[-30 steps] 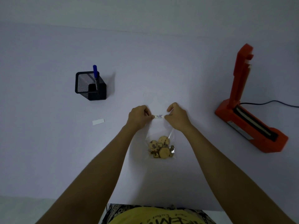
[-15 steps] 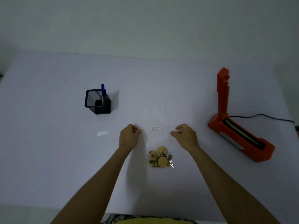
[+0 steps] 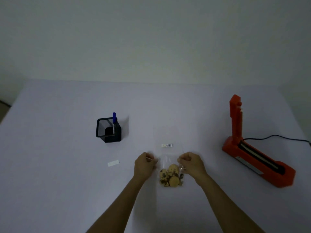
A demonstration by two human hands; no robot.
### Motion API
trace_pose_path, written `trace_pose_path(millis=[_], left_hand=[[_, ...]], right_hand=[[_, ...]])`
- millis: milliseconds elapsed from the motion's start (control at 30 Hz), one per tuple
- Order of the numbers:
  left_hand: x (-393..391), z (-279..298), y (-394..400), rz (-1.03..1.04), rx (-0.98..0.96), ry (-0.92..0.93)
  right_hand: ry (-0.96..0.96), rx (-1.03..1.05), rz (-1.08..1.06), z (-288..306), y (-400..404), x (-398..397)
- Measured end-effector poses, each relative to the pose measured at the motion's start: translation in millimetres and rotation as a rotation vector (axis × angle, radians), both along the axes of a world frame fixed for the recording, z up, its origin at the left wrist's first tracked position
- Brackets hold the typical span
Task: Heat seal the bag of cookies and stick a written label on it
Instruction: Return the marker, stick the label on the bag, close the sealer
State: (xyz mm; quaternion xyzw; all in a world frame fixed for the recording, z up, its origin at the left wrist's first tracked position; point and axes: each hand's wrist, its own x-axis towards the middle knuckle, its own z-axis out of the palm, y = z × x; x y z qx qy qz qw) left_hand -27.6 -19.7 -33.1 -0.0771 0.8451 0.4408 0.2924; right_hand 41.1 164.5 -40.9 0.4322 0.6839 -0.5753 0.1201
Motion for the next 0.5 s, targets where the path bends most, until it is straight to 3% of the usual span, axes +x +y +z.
trace_pose_path(millis=[267, 500], left_hand=[[-97.3, 1.8, 17.7, 0.133, 0.108, 0.062], [-148.9, -14.3, 31.7, 0.111, 0.06, 0.094]], right_hand=[[0.121, -0.008, -0.054, 3.7, 12.5, -99.3], [0.083, 0.144, -0.031, -9.4, 20.3, -155.0]])
